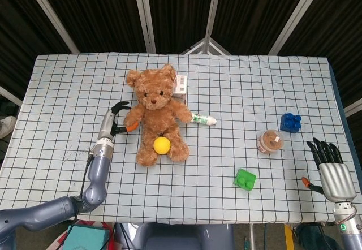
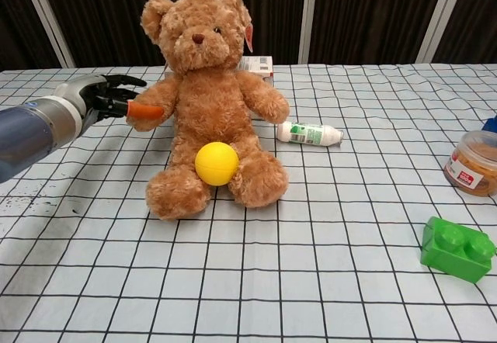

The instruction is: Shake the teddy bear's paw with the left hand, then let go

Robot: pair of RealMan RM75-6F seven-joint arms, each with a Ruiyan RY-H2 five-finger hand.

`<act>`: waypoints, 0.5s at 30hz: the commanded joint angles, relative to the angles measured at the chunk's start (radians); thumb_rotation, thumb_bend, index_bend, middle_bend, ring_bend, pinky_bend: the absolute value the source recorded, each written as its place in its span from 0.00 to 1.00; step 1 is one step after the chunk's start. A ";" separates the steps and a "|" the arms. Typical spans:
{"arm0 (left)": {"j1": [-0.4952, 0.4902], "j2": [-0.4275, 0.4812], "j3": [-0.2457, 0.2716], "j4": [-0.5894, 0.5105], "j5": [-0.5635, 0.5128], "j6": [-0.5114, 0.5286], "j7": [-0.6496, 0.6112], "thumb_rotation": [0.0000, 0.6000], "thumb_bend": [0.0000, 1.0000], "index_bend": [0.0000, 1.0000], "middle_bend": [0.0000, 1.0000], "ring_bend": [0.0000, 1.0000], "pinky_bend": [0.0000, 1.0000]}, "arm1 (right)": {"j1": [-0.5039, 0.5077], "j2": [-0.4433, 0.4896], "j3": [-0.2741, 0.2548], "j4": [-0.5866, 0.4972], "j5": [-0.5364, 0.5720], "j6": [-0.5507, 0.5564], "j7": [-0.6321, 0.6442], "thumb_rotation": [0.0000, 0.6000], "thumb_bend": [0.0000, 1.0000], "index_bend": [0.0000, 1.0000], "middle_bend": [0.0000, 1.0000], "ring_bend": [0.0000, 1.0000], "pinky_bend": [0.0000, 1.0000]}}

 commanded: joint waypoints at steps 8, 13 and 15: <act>0.245 0.253 0.129 -0.335 0.334 0.302 -0.010 1.00 0.29 0.01 0.03 0.00 0.00 | -0.002 0.003 -0.004 -0.011 -0.013 0.011 -0.001 1.00 0.21 0.00 0.02 0.03 0.00; 0.372 0.340 0.280 -0.284 0.596 0.491 0.022 1.00 0.30 0.12 0.08 0.00 0.00 | -0.004 0.006 -0.006 -0.016 -0.020 0.018 0.002 1.00 0.21 0.00 0.02 0.03 0.00; 0.400 0.346 0.313 -0.216 0.630 0.529 0.067 1.00 0.31 0.15 0.09 0.00 0.00 | -0.005 0.007 -0.005 -0.016 -0.023 0.022 0.004 1.00 0.21 0.00 0.02 0.03 0.00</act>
